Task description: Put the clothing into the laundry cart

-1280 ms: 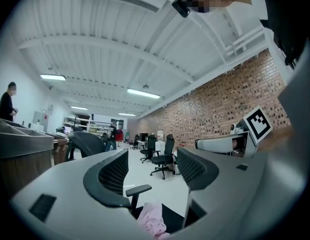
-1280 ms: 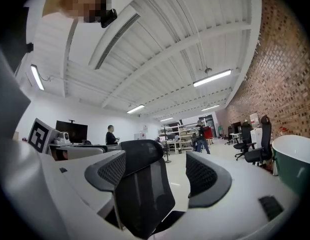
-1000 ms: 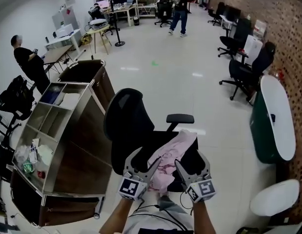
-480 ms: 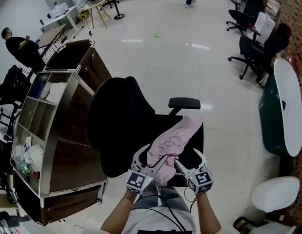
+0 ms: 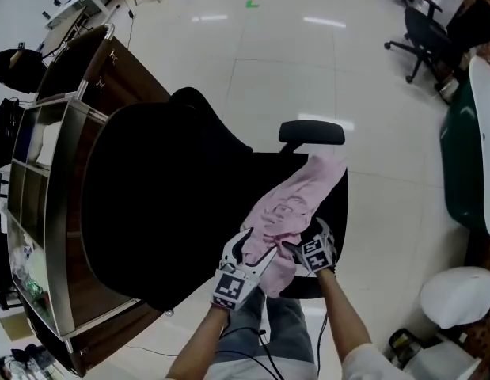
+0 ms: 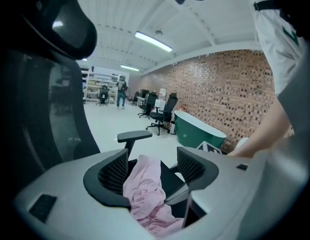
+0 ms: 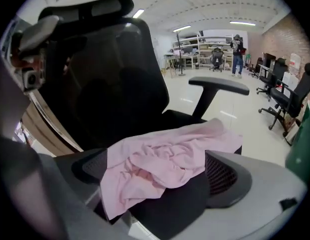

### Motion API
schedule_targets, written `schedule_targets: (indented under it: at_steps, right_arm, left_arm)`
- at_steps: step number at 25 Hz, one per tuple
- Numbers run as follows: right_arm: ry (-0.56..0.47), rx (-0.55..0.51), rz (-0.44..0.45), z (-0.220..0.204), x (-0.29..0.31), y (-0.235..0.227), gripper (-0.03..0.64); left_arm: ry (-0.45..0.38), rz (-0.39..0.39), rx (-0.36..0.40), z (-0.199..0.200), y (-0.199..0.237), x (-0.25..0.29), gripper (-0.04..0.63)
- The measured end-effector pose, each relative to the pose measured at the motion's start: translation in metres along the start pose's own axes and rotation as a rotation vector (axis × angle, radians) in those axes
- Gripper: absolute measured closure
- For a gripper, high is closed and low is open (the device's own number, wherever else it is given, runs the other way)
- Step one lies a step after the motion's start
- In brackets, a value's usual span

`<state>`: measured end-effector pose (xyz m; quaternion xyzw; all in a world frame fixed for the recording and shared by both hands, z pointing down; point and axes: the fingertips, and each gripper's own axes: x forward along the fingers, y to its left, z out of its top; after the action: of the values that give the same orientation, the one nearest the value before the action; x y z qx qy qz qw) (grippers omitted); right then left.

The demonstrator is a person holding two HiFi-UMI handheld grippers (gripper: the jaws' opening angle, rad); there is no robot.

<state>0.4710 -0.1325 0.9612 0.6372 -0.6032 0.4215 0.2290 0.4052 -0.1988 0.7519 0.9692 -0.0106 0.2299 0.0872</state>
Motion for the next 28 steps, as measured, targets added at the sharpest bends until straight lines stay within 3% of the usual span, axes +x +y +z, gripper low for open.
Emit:
schedule_targets:
  at_steps: [8, 12, 15, 16, 17, 18, 20, 22, 24, 28]
  right_arm:
    - [0.151, 0.191, -0.111, -0.058, 0.155, -0.062, -0.021]
    - [0.138, 0.238, -0.213, -0.066, 0.178, -0.076, -0.018]
    - [0.131, 0.252, -0.224, -0.063, 0.181, -0.078, 0.012]
    - [0.140, 0.267, -0.208, -0.066, 0.180, -0.078, 0.044]
    - [0.152, 0.293, -0.192, -0.069, 0.177, -0.080, 0.122]
    - [0.164, 0.325, -0.176, -0.071, 0.172, -0.083, 0.251]
    - [0.157, 0.431, -0.098, -0.076, 0.165, -0.085, 0.400]
    - [0.047, 0.573, 0.011, -0.066, 0.158, -0.080, 0.489]
    - [-0.135, 0.653, 0.084, -0.028, 0.131, -0.071, 0.515]
    - [-0.468, 0.642, 0.125, 0.061, 0.021, -0.058, 0.522]
  left_arm:
    - [0.059, -0.010, -0.075, -0.065, 0.014, 0.061, 0.301]
    - [0.072, -0.012, -0.100, -0.083, 0.021, 0.074, 0.301]
    - [0.096, -0.004, -0.100, -0.087, 0.027, 0.076, 0.301]
    - [0.107, 0.002, -0.105, -0.087, 0.027, 0.075, 0.301]
    - [0.113, 0.002, -0.105, -0.086, 0.028, 0.074, 0.301]
    - [0.111, 0.002, -0.109, -0.084, 0.028, 0.072, 0.301]
    - [0.099, -0.003, -0.115, -0.078, 0.028, 0.068, 0.301]
    - [0.093, -0.011, -0.109, -0.072, 0.027, 0.063, 0.301]
    - [0.083, -0.016, -0.106, -0.060, 0.025, 0.057, 0.301]
    - [0.009, -0.023, -0.130, -0.010, 0.014, 0.042, 0.301]
